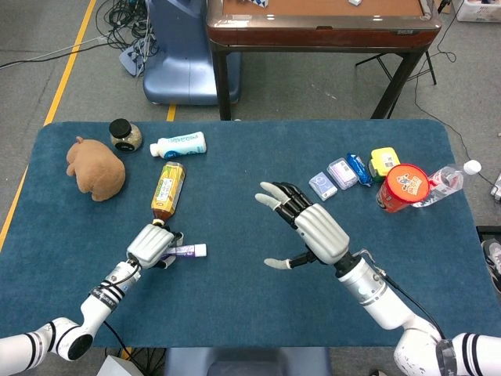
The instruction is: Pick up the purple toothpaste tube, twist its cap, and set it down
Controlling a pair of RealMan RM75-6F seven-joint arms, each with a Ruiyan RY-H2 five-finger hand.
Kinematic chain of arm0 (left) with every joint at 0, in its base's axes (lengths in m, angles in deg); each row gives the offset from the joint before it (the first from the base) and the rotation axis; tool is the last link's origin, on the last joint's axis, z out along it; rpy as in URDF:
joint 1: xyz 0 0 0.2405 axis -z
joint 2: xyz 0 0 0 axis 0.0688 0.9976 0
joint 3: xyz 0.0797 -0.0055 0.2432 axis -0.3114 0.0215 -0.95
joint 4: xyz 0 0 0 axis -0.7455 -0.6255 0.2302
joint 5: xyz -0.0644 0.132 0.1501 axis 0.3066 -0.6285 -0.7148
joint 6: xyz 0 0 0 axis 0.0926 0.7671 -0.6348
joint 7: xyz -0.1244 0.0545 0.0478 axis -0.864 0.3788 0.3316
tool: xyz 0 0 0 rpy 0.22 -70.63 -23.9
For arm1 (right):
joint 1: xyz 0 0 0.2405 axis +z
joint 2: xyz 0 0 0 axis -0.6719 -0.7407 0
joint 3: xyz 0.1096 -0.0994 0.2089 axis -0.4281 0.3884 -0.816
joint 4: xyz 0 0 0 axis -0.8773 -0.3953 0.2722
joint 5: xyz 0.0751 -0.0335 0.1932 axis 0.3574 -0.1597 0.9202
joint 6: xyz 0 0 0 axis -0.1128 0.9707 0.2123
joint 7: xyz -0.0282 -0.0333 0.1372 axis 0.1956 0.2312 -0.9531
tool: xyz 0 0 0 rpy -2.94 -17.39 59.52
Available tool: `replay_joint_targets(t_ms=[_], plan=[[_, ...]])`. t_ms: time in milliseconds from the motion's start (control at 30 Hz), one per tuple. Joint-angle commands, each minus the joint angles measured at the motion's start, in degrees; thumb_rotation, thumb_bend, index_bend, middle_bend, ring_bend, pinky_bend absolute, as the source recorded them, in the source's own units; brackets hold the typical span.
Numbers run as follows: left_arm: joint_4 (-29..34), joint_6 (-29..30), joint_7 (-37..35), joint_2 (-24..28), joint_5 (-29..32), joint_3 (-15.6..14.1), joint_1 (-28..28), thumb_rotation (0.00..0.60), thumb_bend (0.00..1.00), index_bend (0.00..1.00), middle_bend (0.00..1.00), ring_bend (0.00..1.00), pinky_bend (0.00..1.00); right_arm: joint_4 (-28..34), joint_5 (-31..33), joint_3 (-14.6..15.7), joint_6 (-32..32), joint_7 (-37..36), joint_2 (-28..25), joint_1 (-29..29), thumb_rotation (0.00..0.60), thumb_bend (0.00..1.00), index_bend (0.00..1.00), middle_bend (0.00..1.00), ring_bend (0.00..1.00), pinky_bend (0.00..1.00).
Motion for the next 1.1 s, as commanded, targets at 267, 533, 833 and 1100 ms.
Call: replay_joint_targets(t_ms=[267, 533, 833, 1100], plan=[[5.52, 0.65, 1.07, 3.28, 4.4, 0.91, -1.26, 0.6, 0.49, 0.11, 0.25, 0.18, 0.31, -1.22, 0.02, 0.63, 1.51, -0.4, -2.94, -2.4, 0.412, 0.0, 0.0, 0.0, 0.0, 0.0], [9.92, 9.65, -3.52, 9.25, 3.26, 1.97, -6.5, 0.6, 0.47, 0.12, 0.25, 0.18, 0.29, -1.86, 3.0, 3.43, 3.04, 4.54, -7.12, -7.14, 0.416, 0.0, 0.0, 0.0, 0.0, 0.0], [8.51, 23.59, -6.83, 11.58, 0.03, 1.42, -15.04, 0.6, 0.47, 0.17, 0.25, 0.18, 0.29, -3.01, 6.53, 6.61, 10.51, 13.15, -7.94, -15.5, 0.572, 0.06, 0.0, 0.0, 0.0, 0.0], [9.68, 31.16, -8.44, 13.33, -2.94, -1.09, -21.76, 0.6, 0.47, 0.2, 0.25, 0.19, 0.28, -4.62, 7.92, 9.39, 17.14, 13.08, -6.66, -23.5, 0.6, 0.07, 0.0, 0.0, 0.0, 0.0]])
